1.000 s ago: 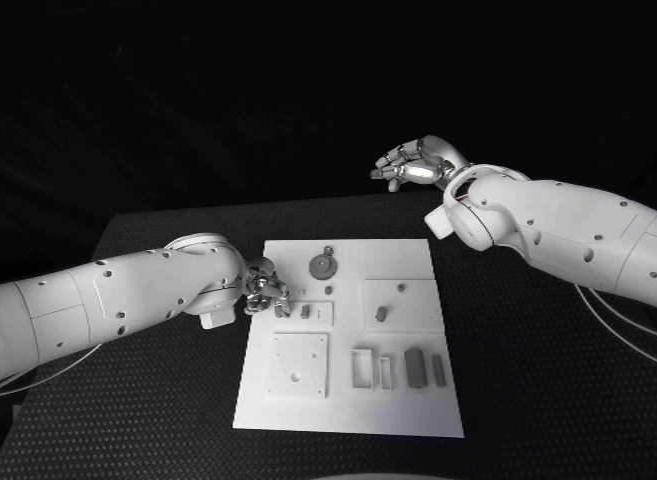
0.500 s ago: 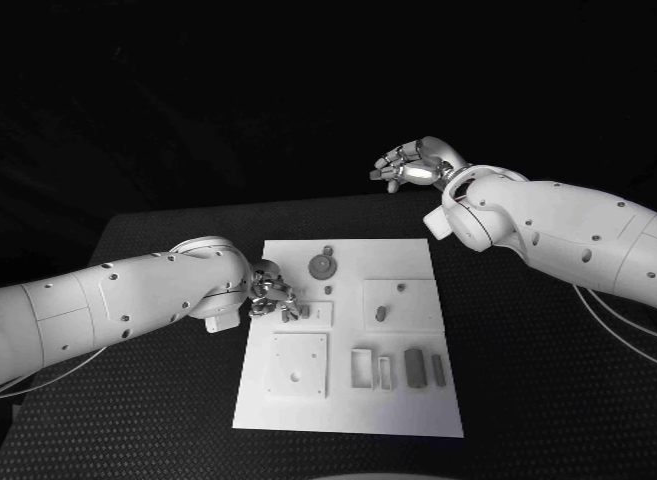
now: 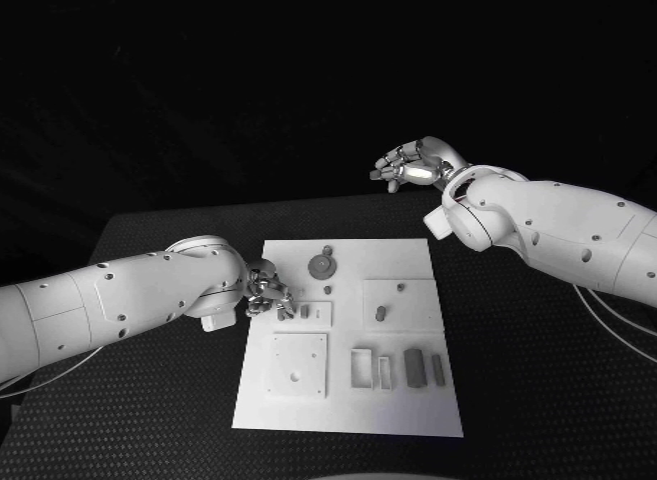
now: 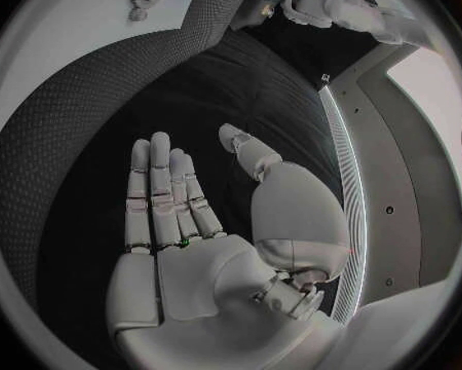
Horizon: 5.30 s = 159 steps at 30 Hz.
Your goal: Assemble the parts on the task board
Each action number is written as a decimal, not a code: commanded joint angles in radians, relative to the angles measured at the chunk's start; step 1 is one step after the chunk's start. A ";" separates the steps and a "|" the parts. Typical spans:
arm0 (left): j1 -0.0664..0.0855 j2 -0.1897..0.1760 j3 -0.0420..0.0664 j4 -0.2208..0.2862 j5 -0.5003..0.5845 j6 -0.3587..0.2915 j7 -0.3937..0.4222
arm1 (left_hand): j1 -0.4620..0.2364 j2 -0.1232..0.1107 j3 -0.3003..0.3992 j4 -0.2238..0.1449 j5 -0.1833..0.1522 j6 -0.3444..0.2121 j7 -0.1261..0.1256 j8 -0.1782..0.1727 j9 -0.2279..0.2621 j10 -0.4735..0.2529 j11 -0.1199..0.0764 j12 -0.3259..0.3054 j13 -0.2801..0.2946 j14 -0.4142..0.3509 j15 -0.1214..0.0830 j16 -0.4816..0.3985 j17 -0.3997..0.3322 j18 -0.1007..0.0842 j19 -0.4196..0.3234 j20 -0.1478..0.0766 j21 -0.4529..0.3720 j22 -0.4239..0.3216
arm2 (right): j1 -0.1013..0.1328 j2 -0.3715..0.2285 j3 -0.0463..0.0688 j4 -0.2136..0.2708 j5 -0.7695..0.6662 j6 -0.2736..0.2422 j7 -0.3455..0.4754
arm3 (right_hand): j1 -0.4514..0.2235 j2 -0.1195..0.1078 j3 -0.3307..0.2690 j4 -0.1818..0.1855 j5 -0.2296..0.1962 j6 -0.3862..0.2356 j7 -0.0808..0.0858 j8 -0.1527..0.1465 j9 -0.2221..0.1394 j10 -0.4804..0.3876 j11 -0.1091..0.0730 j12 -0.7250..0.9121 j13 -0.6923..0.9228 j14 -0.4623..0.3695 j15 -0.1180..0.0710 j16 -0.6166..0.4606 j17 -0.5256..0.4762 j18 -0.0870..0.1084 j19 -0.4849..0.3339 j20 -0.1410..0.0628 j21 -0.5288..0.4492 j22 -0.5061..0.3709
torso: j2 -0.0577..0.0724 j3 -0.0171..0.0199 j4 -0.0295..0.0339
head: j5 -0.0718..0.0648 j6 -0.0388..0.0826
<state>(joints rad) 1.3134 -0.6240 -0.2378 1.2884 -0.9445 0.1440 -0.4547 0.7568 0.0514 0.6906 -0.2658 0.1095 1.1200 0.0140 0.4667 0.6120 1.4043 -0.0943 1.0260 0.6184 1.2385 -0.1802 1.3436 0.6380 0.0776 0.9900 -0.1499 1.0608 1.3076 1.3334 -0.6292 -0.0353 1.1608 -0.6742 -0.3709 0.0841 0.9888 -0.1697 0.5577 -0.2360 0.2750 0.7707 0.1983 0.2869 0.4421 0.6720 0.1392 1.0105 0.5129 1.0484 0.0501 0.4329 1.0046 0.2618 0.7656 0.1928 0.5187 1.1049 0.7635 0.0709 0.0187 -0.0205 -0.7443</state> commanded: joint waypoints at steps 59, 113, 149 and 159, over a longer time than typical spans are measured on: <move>-0.001 0.014 -0.001 -0.007 -0.086 0.018 0.000 | 0.036 -0.019 -0.022 0.002 0.118 0.031 -0.017 0.039 0.032 -0.005 -0.018 -0.001 0.001 0.000 0.005 0.003 -0.004 -0.011 0.008 -0.110 0.000 0.010 | -0.002 -0.004 0.000 0.005 -0.005 0.009 0.007 | 0.000 0.002 -0.004 0.002 0.004 -0.010 0.015 0.005 -0.003 -0.010 0.001 0.009 -0.006 -0.001 0.005 -0.011 0.006 0.000 -0.005 0.002 -0.008 0.004 | 0.000 0.0016 -0.0003 | 0.000 -0.004; -0.001 0.015 -0.001 -0.016 -0.100 -0.001 -0.002 | -0.040 -0.132 -0.044 0.092 -0.055 0.019 -0.015 0.030 0.042 -0.005 -0.017 -0.001 -0.001 0.000 -0.003 0.001 -0.007 -0.005 0.011 -0.115 -0.006 0.010 | -0.002 -0.006 0.000 0.005 -0.005 0.010 0.006 | 0.001 0.001 -0.004 0.002 0.004 -0.013 0.016 0.005 -0.005 -0.013 0.001 0.012 -0.010 0.000 0.005 -0.015 0.009 0.000 -0.005 0.003 -0.011 0.006 | 0.000 0.0003 0.0001 | -0.003 -0.005; 0.000 -0.009 0.032 -0.021 -0.028 -0.044 0.020 | -0.079 -0.211 -0.040 0.152 -0.061 -0.006 -0.009 0.023 0.050 -0.008 -0.011 -0.003 0.002 -0.009 -0.006 0.001 -0.006 -0.001 0.008 -0.117 -0.006 0.010 | -0.003 -0.006 0.000 0.001 -0.006 0.009 0.006 | 0.001 0.001 -0.004 0.003 0.004 -0.015 0.017 0.005 -0.006 -0.014 0.002 0.013 -0.013 0.000 0.005 -0.017 0.011 0.000 -0.005 0.003 -0.013 0.007 | 0.000 0.0001 -0.0004 | -0.007 0.000; 0.009 -0.016 0.078 -0.026 0.073 -0.235 0.176 | 0.007 -0.205 -0.020 0.082 -0.060 -0.136 0.042 -0.024 0.049 -0.147 0.038 -0.092 -0.032 -0.130 0.028 -0.097 -0.050 -0.026 -0.090 -0.089 -0.079 -0.013 | -0.004 -0.008 0.000 -0.003 -0.006 0.011 0.006 | 0.001 0.001 -0.004 0.003 0.004 -0.015 0.017 0.005 -0.006 -0.014 0.002 0.013 -0.013 0.000 0.005 -0.018 0.011 0.000 -0.005 0.003 -0.013 0.008 | 0.000 0.0009 0.0002 | -0.011 0.004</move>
<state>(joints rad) 1.3217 -0.6403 -0.1607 1.2595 -0.9328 0.0161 -0.3823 0.7564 -0.1570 0.6698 -0.1773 0.0532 0.9898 0.0547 0.4443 0.6599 1.2680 -0.0593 0.9405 0.5890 1.1178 -0.1536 1.2543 0.5917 0.0587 0.9060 -0.1311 0.9872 1.2970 1.3299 -0.6369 -0.0354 1.1590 -0.6746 -0.3710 0.0839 0.9888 -0.1697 0.5577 -0.2360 0.2750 0.7653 0.1967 0.2866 0.4374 0.6648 0.1393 1.0182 0.5009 1.0484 0.0501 0.4213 1.0142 0.2626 0.7642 0.1942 0.5109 1.1116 0.7635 0.0715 0.0189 -0.0303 -0.7417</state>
